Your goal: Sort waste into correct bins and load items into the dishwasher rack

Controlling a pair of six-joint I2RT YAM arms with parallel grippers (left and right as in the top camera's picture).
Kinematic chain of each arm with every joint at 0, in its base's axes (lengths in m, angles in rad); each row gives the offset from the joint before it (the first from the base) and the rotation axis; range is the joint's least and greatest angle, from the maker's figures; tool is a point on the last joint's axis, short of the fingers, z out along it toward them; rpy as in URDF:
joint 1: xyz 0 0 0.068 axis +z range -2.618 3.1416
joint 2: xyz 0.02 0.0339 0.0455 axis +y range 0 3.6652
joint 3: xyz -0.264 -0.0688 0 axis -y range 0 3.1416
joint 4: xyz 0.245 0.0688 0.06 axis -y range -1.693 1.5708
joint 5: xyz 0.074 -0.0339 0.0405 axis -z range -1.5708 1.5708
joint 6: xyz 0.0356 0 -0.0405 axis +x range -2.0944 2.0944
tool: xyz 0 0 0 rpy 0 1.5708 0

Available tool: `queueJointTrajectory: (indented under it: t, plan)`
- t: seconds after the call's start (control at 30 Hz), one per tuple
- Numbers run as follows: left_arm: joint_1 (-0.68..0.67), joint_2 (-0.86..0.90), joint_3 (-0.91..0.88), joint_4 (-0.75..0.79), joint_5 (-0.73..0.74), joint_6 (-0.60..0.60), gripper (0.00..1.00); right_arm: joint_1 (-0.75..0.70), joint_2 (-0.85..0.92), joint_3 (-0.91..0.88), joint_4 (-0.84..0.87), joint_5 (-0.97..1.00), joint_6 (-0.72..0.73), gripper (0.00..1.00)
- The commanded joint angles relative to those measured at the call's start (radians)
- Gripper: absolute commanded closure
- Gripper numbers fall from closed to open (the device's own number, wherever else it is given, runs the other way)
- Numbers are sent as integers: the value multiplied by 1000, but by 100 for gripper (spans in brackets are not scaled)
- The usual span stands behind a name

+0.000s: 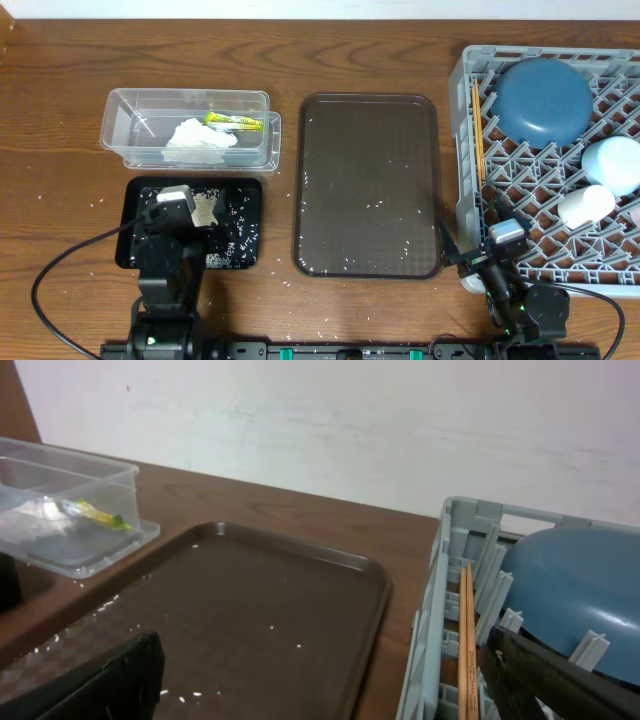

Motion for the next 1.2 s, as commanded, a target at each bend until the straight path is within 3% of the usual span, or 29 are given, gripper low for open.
queueJointTrajectory:
  t: [0.0, 0.6, 0.9, 1.17]
  plan:
    - [-4, -62, -40, 13, 22, 13, 11, 26, -7, -2, -5, 9, 2, 1]
    - [-4, -383, -235, 132, 24, 13, 11, 26, -7, -2, -5, 9, 2, 1]
    - [-4, -417, -279, 222, 21, 23, 10, 26, -7, -2, -5, 9, 2, 1]
    - [-4, -417, -279, 105, 21, 61, 10, 26, -6, -2, -5, 9, 2, 1]
